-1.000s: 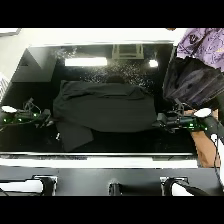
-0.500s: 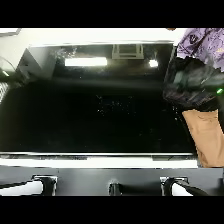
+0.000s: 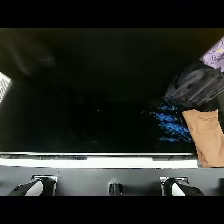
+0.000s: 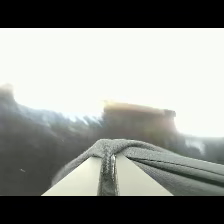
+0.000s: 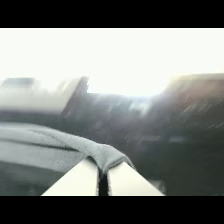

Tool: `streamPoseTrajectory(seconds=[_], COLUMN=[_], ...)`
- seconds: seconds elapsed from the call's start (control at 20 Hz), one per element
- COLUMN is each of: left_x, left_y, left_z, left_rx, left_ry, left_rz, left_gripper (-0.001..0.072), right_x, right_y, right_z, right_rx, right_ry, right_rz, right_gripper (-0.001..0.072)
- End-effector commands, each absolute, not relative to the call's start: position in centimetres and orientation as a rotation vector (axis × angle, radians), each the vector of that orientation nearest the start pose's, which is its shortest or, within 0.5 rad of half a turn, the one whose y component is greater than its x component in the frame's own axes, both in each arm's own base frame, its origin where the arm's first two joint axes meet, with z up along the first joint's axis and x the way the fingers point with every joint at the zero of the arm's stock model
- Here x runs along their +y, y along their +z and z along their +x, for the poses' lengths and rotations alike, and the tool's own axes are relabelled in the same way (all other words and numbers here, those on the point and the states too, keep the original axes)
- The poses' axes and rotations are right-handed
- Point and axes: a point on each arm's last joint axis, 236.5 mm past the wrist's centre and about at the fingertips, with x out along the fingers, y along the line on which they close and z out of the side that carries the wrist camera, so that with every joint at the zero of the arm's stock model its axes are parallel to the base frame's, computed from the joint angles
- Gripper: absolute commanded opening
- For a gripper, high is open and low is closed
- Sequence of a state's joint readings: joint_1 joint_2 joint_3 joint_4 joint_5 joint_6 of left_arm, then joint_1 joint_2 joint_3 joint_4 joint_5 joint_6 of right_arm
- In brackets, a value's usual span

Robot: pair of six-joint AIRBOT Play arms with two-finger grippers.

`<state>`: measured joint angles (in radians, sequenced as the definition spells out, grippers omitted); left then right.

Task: Fold the clothes and pants, and hang the long-sleeved shirts on hangers.

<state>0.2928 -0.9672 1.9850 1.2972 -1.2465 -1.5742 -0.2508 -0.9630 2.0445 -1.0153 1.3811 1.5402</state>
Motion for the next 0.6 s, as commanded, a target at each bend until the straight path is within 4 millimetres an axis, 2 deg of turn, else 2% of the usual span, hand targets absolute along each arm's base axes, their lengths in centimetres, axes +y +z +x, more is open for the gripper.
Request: streamPoseTrajectory(seconds=[0.0,0.1,0.15,0.25,0.35,0.45,0.55], left_x=[4.2,4.3,4.5,4.9,4.7,4.1,4.1], left_y=[49.1,49.5,49.2,47.3,43.2,37.2,30.1], left_z=[25.1,24.3,24.8,27.1,30.8,35.4,40.0], left_rx=[0.095,0.081,0.092,0.157,0.293,0.477,0.656], left_ry=[0.164,0.176,0.177,0.170,0.121,0.043,-0.007], left_rz=[-0.135,-0.138,-0.140,-0.155,-0.174,-0.211,-0.260], left_gripper=[0.0016,0.0015,0.0015,0.0016,0.0015,0.0015,0.0016], right_x=[2.8,1.9,1.6,0.9,0.2,-0.7,-1.6], right_y=[50.3,50.1,49.5,46.5,41.1,35.8,29.6], right_z=[22.5,21.9,22.5,25.3,29.3,33.6,38.5], right_rx=[0.119,0.119,0.146,0.276,0.496,0.686,0.853], right_ry=[0.102,0.053,0.041,0.029,0.019,0.015,0.015], right_rz=[0.179,0.214,0.232,0.286,0.346,0.381,0.421], right_gripper=[0.0030,0.0030,0.0030,0.0030,0.0030,0.0030,0.0031])
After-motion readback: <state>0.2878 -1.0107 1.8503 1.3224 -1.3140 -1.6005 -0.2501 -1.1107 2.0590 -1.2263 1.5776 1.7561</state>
